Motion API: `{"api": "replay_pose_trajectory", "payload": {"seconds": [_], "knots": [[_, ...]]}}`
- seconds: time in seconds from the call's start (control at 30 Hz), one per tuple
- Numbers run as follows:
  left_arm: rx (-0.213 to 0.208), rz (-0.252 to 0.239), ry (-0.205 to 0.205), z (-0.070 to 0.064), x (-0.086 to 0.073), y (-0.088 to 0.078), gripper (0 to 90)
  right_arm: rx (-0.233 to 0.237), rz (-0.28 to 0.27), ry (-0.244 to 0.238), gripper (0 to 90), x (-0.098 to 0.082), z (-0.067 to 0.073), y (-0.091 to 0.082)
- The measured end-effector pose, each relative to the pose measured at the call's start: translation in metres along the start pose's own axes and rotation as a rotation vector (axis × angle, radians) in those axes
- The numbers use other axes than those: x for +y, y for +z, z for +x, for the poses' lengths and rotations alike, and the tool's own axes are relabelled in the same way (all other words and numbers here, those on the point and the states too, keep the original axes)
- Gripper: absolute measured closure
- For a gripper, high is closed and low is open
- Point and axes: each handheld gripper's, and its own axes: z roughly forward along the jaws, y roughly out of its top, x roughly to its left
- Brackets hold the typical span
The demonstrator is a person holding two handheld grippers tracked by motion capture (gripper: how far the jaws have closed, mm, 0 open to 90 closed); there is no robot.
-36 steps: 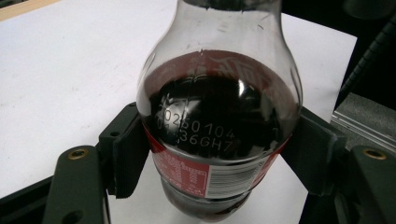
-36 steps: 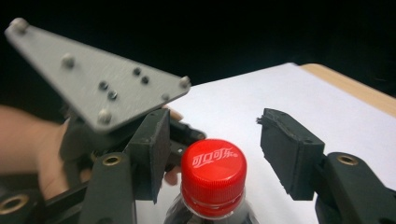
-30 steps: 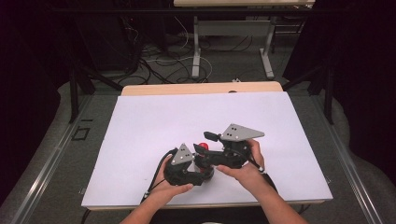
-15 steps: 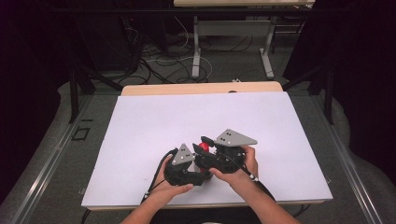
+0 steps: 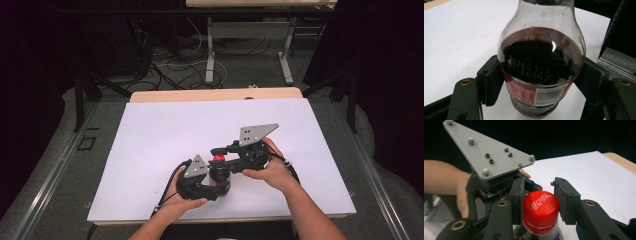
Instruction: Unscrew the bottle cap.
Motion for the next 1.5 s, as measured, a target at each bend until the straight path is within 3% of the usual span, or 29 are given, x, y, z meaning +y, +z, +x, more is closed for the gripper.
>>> {"api": "replay_pose_trajectory", "payload": {"seconds": [0.1, 0.17, 0.27, 0.53, 0.6, 0.63, 0.8, 0.93, 1.03, 1.13, 1.2, 1.33, 1.47, 1.5], "knots": [[0.003, -0.006, -0.007, 0.0, -0.001, 0.001, 30.3, 0.017, 0.0, -0.005, 61.0, -0.001, -0.002, 0.0], [0.009, -0.009, -0.013, 0.0, -0.001, 0.001, 30.3, -0.007, -0.009, 0.017, 60.5, -0.002, 0.001, 0.001], [0.018, -0.012, -0.023, 0.001, -0.001, 0.0, 30.3, -0.115, -0.03, 0.047, 43.8, -0.002, 0.008, 0.001], [0.044, -0.015, -0.032, 0.003, -0.001, 0.001, 30.3, -0.364, -0.109, 0.152, 42.8, 0.002, 0.037, 0.004], [0.047, -0.018, -0.039, 0.003, -0.001, 0.001, 30.3, -0.438, -0.117, 0.173, 43.5, 0.002, 0.045, 0.007], [0.046, -0.021, -0.043, 0.002, -0.001, 0.001, 30.3, -0.498, -0.111, 0.171, 43.6, 0.001, 0.05, 0.012], [0.056, -0.014, -0.038, 0.002, -0.001, 0.0, 30.3, -0.555, -0.076, 0.174, 43.6, -0.001, 0.052, 0.023], [0.062, -0.015, -0.037, 0.003, -0.001, -0.001, 30.3, -0.603, -0.08, 0.183, 48.6, -0.003, 0.052, 0.025], [0.058, -0.02, -0.037, 0.004, -0.001, -0.001, 30.3, -0.577, -0.075, 0.205, 60.0, -0.002, 0.055, 0.022], [0.053, -0.018, -0.036, 0.003, -0.001, -0.001, 30.3, -0.539, -0.085, 0.181, 60.7, -0.003, 0.053, 0.021], [0.044, -0.013, -0.037, 0.003, -0.001, -0.001, 30.3, -0.476, -0.079, 0.155, 60.9, -0.004, 0.047, 0.018], [0.034, -0.014, -0.03, 0.003, -0.001, -0.001, 30.3, -0.29, -0.052, 0.103, 61.1, -0.003, 0.029, 0.01], [0.024, -0.021, -0.032, 0.002, -0.001, 0.0, 30.4, -0.13, -0.031, 0.009, 61.3, -0.002, 0.011, 0.003], [0.019, -0.013, -0.022, 0.002, -0.001, 0.0, 30.4, -0.093, -0.02, 0.022, 61.3, -0.002, 0.006, 0.002]]}}
